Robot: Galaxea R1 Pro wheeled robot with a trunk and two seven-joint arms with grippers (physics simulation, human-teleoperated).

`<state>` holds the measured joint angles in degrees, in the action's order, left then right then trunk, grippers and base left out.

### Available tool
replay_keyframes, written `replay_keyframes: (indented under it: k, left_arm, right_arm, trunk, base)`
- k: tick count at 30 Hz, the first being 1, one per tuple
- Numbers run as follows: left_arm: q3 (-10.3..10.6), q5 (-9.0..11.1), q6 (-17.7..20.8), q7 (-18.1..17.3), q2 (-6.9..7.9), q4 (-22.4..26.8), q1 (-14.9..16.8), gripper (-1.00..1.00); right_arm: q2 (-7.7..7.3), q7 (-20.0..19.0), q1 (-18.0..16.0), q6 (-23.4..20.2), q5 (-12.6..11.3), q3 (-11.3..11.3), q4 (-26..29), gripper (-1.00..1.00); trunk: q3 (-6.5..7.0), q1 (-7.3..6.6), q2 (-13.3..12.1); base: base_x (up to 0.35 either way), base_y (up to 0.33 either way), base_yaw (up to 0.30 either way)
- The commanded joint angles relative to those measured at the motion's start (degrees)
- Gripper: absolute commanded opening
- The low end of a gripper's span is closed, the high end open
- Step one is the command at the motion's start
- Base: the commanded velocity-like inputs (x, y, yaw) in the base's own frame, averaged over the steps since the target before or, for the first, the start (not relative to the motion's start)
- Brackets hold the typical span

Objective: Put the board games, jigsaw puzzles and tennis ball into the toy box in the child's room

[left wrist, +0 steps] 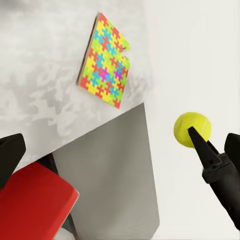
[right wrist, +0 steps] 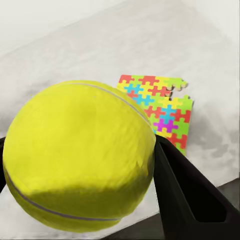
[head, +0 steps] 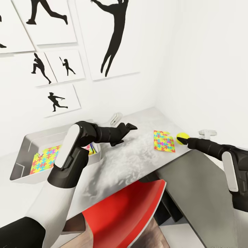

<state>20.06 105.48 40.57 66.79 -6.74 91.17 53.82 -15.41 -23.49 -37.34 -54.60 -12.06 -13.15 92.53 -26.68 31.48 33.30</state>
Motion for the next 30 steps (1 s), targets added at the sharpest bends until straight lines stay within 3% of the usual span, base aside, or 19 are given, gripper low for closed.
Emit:
replay_keyframes:
  k: [1,3,7,14,19,20,26,30]
  left_arm:
    - [-0.05,0.31,0.33,0.46,-0.03,0.02,0.05,1.00]
    - [0.07,0.33,0.37,0.46,-0.03,0.02,0.05,1.00]
    - [0.05,0.28,0.39,0.75,0.04,0.45,0.10,1.00]
    - [-0.22,0.39,0.71,0.48,0.24,0.90,0.04,1.00]
    - [-0.39,0.59,0.67,0.16,2.76,0.91,-0.40,1.00]
    - [-0.39,0.91,0.66,-0.47,4.13,0.93,-0.65,1.00]
    - [-0.37,1.08,0.62,-2.20,4.94,0.93,-0.79,1.00]
    - [-0.37,1.12,0.59,-2.61,5.09,0.94,-0.81,1.00]
  right_arm:
    - [-0.07,-0.98,-0.07,-0.43,-0.07,-0.16,0.02,-1.00]
    - [-1.13,-3.74,-0.09,-1.95,-0.07,-0.45,0.02,-1.00]
    - [-1.76,-4.64,-0.10,-3.18,-0.07,-0.99,0.02,-1.00]
    - [-1.87,-4.79,-0.10,-3.39,-0.07,-1.33,0.02,-1.00]
    - [-1.91,-4.85,-0.10,-3.41,-0.07,-1.35,0.02,-1.00]
    - [-1.96,-5.32,-0.10,-3.41,-0.07,-1.35,0.02,-1.00]
    - [-1.99,-9.03,-0.10,-3.41,-0.07,-1.48,0.02,-1.00]
    - [-1.99,-10.15,-0.10,-3.41,-0.07,-1.82,0.02,-1.00]
  trunk:
    - [0.20,-0.20,-0.35]
    - [0.73,-0.64,-1.15]
    - [1.81,-1.52,-2.76]
    - [3.69,-3.06,-5.56]
    - [5.03,-4.15,-7.57]
    - [5.30,-4.37,-7.97]
    - [6.92,-5.69,-10.38]
    - [7.28,-5.69,-10.38]
  base:
    - [0.000,0.000,-0.117]
    - [0.000,0.000,-0.113]
    - [0.000,0.000,-0.108]
    - [0.000,0.000,-0.100]
    - [0.000,0.000,-0.089]
    - [0.000,0.000,-0.078]
    - [0.000,0.000,-0.056]
    - [0.000,0.000,-0.014]
